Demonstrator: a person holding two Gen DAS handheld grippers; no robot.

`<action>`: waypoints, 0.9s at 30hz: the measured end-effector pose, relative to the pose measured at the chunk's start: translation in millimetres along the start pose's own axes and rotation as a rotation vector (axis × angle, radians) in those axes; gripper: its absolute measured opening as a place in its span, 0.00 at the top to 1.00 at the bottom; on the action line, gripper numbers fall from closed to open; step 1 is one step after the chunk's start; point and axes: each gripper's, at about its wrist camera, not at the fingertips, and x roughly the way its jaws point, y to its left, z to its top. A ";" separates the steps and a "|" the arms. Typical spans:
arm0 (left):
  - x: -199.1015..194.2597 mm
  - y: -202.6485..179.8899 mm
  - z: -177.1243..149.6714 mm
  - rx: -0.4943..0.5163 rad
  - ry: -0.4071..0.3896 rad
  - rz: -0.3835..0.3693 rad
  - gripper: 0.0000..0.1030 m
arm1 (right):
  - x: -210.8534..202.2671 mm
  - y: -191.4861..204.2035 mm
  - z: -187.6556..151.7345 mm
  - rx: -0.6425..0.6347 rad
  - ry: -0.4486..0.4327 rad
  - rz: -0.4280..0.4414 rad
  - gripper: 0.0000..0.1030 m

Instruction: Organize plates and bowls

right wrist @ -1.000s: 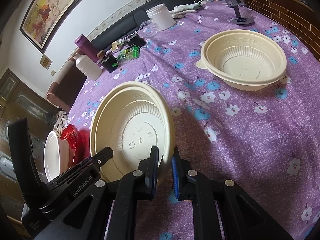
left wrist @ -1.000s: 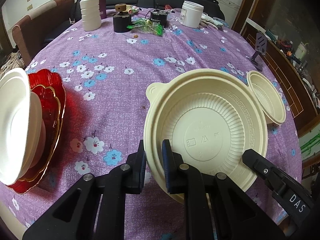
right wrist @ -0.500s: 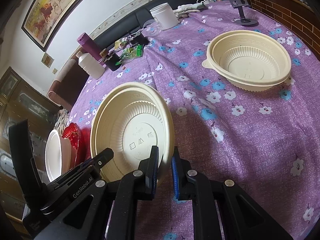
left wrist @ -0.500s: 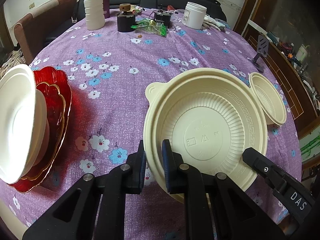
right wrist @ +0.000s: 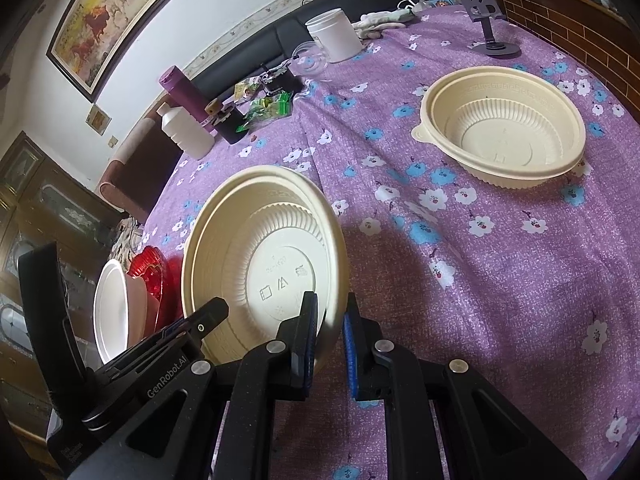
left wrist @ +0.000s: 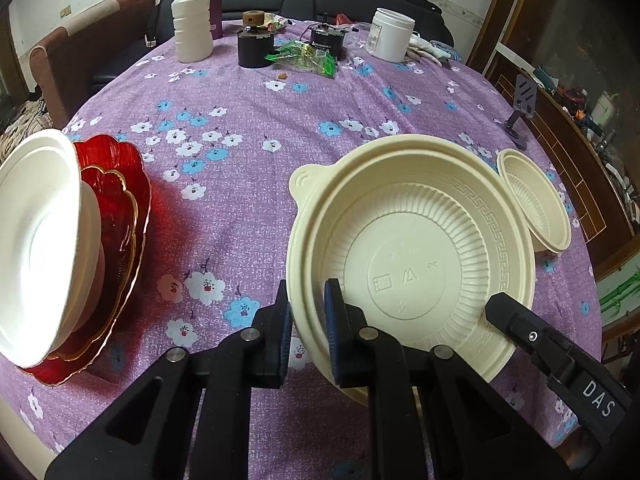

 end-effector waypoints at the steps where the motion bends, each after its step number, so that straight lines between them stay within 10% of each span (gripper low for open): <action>1: -0.4 0.6 0.0 -0.001 -0.001 0.001 0.87 | 0.4 0.4 0.1 -0.001 0.001 0.002 0.88; 27: -12.3 8.4 -1.4 -0.021 -0.025 0.017 0.87 | -1.1 6.0 0.1 -0.013 -0.005 0.044 0.89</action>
